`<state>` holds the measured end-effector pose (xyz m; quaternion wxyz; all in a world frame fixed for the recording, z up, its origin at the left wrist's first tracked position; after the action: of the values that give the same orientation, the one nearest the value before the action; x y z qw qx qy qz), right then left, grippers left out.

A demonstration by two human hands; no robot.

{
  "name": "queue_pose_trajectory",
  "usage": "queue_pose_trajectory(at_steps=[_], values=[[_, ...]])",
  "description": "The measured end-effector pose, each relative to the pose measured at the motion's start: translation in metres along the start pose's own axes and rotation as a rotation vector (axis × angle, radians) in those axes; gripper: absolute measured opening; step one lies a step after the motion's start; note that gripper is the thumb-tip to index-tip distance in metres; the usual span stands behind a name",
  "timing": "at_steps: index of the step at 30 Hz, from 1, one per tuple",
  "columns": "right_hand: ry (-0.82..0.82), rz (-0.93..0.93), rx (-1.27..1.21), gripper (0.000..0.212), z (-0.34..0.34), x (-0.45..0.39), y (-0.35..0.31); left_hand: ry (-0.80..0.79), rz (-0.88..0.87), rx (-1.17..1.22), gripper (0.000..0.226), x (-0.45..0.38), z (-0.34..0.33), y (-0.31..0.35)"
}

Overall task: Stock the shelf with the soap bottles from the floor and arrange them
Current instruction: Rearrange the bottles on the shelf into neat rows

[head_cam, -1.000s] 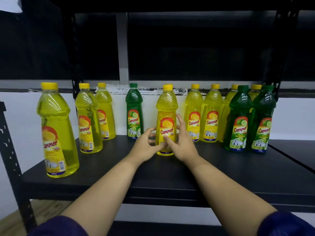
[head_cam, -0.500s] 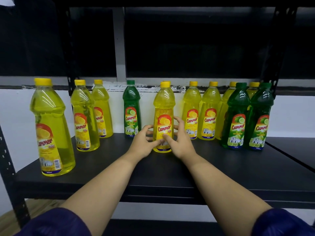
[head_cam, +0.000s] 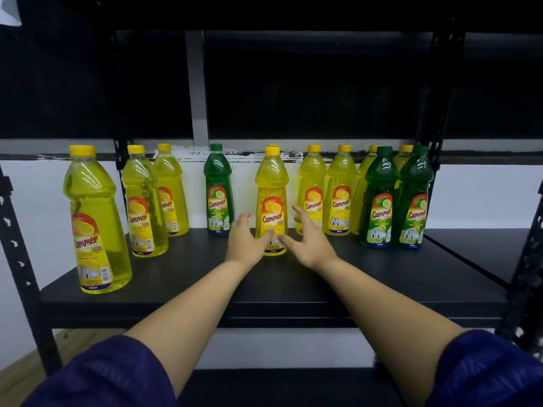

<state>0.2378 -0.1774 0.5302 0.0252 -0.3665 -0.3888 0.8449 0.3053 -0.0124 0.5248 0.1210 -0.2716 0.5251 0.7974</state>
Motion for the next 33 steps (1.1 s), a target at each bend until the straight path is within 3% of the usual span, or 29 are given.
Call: queue_pose_trajectory(at_steps=[4, 6, 8, 14, 17, 19, 22, 25, 28, 33], values=[[0.083, 0.064, 0.210, 0.067, 0.049, -0.007, 0.000, 0.209, -0.395, -0.202, 0.052, 0.019, 0.010, 0.042], [0.071, 0.072, 0.323, 0.046, 0.078, -0.016, 0.003, 0.139, -0.533, -0.232, 0.031, 0.022, 0.006, 0.064], [0.017, 0.030, 0.452, 0.027, 0.111, -0.027, 0.004, -0.090, -0.445, -0.241, 0.015, 0.024, -0.007, 0.089], [-0.535, -0.491, 0.813, 0.040, 0.196, -0.041, 0.006, -0.892, -0.013, -0.576, 0.037, 0.027, -0.068, 0.156], [-0.541, -0.543, 0.875, 0.031, 0.231, -0.047, 0.012, -1.022, 0.030, -0.689, 0.051, 0.021, -0.100, 0.175], [-0.309, -0.452, 0.911, 0.036, 0.250, -0.064, 0.030, -0.920, -0.003, -0.653, 0.060, 0.012, -0.125, 0.187], [0.176, -0.288, 0.852, 0.055, 0.267, -0.090, 0.062, -0.513, -0.152, -0.463, 0.063, -0.002, -0.161, 0.210], [0.426, -0.120, 0.723, 0.076, 0.266, -0.103, 0.081, -0.173, -0.266, -0.267, 0.080, -0.003, -0.190, 0.225], [0.518, 0.034, 0.597, 0.084, 0.259, -0.116, 0.096, -0.065, -0.389, -0.254, 0.099, -0.003, -0.217, 0.229], [0.445, 0.123, 0.404, 0.093, 0.245, -0.126, 0.134, -0.007, -0.404, -0.096, 0.096, -0.008, -0.247, 0.216]])
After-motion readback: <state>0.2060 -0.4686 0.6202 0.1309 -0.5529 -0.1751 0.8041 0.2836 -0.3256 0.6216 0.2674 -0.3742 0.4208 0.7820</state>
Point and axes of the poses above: each hand's wrist, its own x-axis away from the middle knuckle, its own z-axis out of the back of the hand, y = z × x, the point moved 2 cm from there along -x, towards the middle knuckle, and after that the axes turned 14 degrees about y, right-handed, at the moved point
